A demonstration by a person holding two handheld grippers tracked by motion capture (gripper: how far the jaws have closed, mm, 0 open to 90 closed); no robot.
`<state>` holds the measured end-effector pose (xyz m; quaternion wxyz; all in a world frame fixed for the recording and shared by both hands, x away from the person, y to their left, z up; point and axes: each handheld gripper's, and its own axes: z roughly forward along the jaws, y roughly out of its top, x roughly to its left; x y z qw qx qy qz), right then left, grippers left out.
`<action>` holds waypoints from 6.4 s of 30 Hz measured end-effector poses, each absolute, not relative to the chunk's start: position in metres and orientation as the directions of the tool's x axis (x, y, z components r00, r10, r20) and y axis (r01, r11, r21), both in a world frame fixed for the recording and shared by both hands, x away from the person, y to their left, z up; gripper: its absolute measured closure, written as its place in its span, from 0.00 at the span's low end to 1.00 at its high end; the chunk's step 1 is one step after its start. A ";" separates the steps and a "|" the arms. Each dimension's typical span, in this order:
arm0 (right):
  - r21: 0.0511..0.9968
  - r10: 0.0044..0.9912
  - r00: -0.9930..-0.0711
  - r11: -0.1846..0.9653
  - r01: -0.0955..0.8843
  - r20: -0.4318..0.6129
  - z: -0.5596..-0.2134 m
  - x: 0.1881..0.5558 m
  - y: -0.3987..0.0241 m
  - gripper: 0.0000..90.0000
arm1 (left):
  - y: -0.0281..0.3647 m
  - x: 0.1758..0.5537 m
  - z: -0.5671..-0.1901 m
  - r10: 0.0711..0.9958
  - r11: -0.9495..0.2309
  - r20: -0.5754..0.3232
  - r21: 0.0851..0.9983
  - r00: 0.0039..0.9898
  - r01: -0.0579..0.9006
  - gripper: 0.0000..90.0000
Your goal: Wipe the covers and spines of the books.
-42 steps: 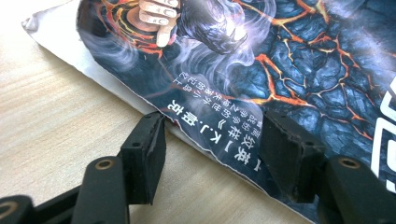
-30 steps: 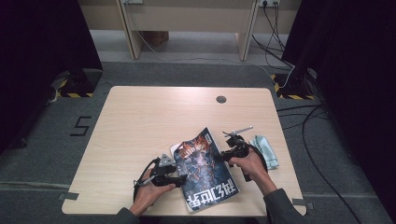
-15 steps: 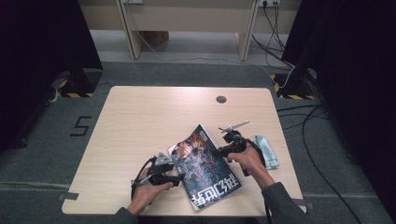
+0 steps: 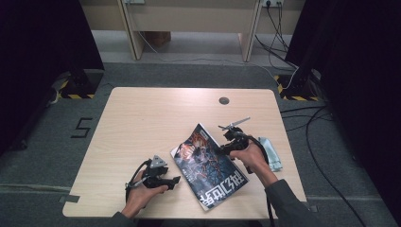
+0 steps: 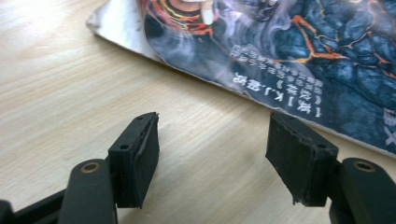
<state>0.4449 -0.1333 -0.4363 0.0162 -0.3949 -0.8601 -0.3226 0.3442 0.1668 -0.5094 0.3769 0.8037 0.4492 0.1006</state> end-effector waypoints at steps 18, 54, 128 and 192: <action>0.550 0.664 -0.721 0.535 0.642 0.197 -0.406 0.453 -0.129 0.92 | 0.171 0.345 -0.510 0.806 -0.310 -0.167 0.698 0.568 0.645 0.38; 0.518 0.319 -0.935 0.780 0.352 0.154 -0.411 0.432 -0.086 0.92 | 0.173 0.403 -0.485 0.659 -0.251 -0.204 0.848 0.724 0.467 0.26; 0.576 0.925 -0.378 0.328 0.749 -0.035 -0.455 0.428 -0.283 0.47 | 0.166 0.360 -0.484 0.673 -0.379 -0.019 0.850 0.739 0.367 0.91; 0.655 0.875 -0.483 0.358 0.666 0.013 -0.454 0.424 -0.254 0.87 | 0.153 0.357 -0.484 0.653 -0.394 0.012 0.860 0.757 0.326 0.89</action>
